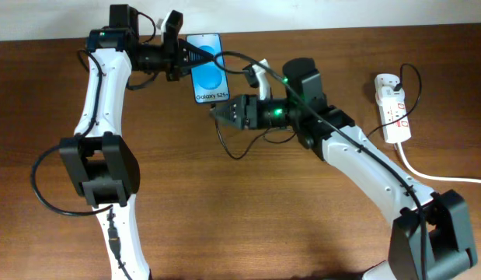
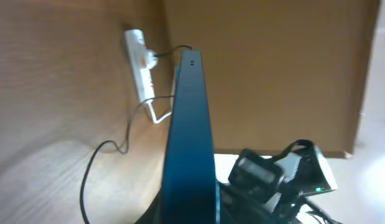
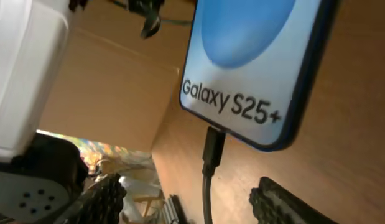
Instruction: Plug charger to phone and switch on socket
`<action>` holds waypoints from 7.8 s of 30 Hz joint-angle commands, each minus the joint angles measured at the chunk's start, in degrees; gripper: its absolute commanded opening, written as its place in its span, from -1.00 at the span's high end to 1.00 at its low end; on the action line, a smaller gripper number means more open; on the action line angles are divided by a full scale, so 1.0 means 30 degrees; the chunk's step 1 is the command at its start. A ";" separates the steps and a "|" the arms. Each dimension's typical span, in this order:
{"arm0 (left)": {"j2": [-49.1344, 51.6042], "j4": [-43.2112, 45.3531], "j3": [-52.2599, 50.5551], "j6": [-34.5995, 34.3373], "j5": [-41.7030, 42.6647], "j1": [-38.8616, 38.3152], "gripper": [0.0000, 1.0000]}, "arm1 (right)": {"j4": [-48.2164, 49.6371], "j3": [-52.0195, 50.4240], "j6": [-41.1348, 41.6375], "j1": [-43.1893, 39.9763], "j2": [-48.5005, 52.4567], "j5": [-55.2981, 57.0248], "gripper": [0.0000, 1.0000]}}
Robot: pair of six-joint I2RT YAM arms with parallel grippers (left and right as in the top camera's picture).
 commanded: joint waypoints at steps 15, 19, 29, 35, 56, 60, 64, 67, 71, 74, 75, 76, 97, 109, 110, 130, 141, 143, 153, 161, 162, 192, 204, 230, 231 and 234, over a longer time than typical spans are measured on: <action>0.0882 -0.4481 0.0124 0.2783 -1.1832 -0.2084 1.00 | -0.9777 0.0248 -0.5304 -0.5268 0.0138 0.5544 -0.76; 0.3293 -0.3373 0.0124 0.1749 -1.1832 -0.2098 1.00 | -1.0338 0.0248 -0.5311 -0.5268 0.0138 0.5625 -0.76; 0.4619 -0.2433 0.0124 0.1523 -1.4360 -0.2069 1.00 | -1.0768 0.0248 -0.5362 -0.5246 0.0138 0.6040 -0.77; 0.5304 -0.2470 0.0124 0.0816 -1.4666 -0.2076 1.00 | -1.0848 0.0248 -0.5362 -0.5246 0.0138 0.6033 -0.77; 0.5435 -0.3774 0.0379 0.0459 -2.0546 -0.2062 0.10 | -1.0826 0.0248 -0.5792 -0.5246 0.0138 0.6040 -0.79; 0.5435 -0.4328 0.0699 0.0321 -2.3890 -0.2062 0.07 | -1.0834 0.0248 -0.5792 -0.5246 0.0138 0.6040 -0.80; 0.5435 -0.5260 0.2929 0.0328 -2.4560 -0.1887 0.10 | -1.2029 0.0546 -0.6222 -0.5253 0.0131 0.7031 -0.79; 0.5421 -0.8816 1.0499 0.0335 -2.4829 -0.1457 0.10 | -1.6538 0.4379 -0.7657 -0.5260 -0.0087 0.9122 -0.80; 0.4503 -1.0054 1.6407 0.0408 -2.4669 -0.1464 0.06 | -1.9926 0.8692 -0.8378 -0.6040 -0.1115 1.1052 -0.79; 0.2856 -1.0185 1.6407 0.0408 -2.4662 -0.1464 0.02 | -2.1311 0.9683 -0.8786 -0.9551 -0.3184 1.1599 -0.79; 0.2426 -1.0185 1.6407 0.0408 -2.4662 -0.1464 0.00 | -2.1566 0.9675 -0.8794 -1.1482 -0.4022 1.1599 -0.79; 0.2127 -1.0185 1.6407 0.0401 -2.4669 -0.1464 -0.15 | -2.1770 0.9675 -0.8896 -1.4076 -0.5042 1.1591 -0.79; 0.2091 -1.0047 1.6356 0.0401 -2.4676 -0.1464 -0.99 | -1.5919 0.9653 -1.2429 -1.9613 0.7271 1.1315 -0.86; 0.2091 -1.0047 1.6356 0.0401 -2.4669 -0.1596 -0.99 | -1.3741 0.9413 -1.2276 -1.8331 1.0142 1.2349 -0.90; 0.2091 -1.0054 1.6356 0.0401 -2.4676 -0.1632 -0.99 | -1.3595 0.9406 -1.2284 -1.8236 1.0142 1.2728 -0.90; 0.2091 -0.9755 1.6356 0.0401 -2.4676 -0.1625 -0.99 | -1.3034 0.8743 -1.2065 -1.7588 1.1373 1.3296 -0.89; 0.2091 -0.9763 1.6356 0.0401 -2.4676 -0.1632 -0.99 | -1.3260 0.8743 -1.2284 -1.6997 1.1380 1.2305 -0.89; 0.2091 -0.9763 1.6356 0.0401 -2.4676 -0.1632 -0.99 | -1.3304 0.8743 -1.2284 -1.6742 1.1380 1.2320 -0.88; 0.2091 -0.9777 1.6356 0.0401 -2.4676 -0.1632 -0.99 | -1.3814 0.8743 -1.2276 -1.6058 1.1395 1.2371 -0.89; 0.2091 -0.9755 1.6356 0.0401 -2.4676 -0.1632 -0.99 | -1.3733 0.9384 -1.1693 -1.7129 1.1387 1.3573 -0.89; 0.2091 -0.9755 1.6356 0.0401 -2.4676 -0.1632 -0.99 | -1.4258 1.0163 -1.1693 -1.7748 1.1351 1.3515 -0.89; 0.2091 -0.9646 1.6356 0.0401 -2.4684 -0.1639 -0.99 | -2.5835 1.3500 -1.3573 -1.1497 -0.5559 1.0302 -0.97; 0.2091 -0.9646 1.6356 0.0401 -2.4684 -0.1639 -0.99 | -1.9030 0.7635 -1.3573 -0.7737 -1.0324 1.6167 -0.97; 0.2091 -0.9646 1.6356 0.0401 -2.4684 -0.1639 -0.99 | -0.0277 -2.3329 -1.2058 -0.7723 -3.2173 1.8374 -0.97; 0.2091 -0.9646 1.6356 0.0401 -2.4684 -0.1639 -0.99 | -0.1049 -2.3329 -1.2058 -0.7730 -3.2173 1.8287 -0.97; 0.2091 -0.9646 1.6356 0.0401 -2.4684 -0.1639 -0.98 | -0.1056 -2.3329 -1.2065 -0.7745 -3.2166 1.8236 -0.97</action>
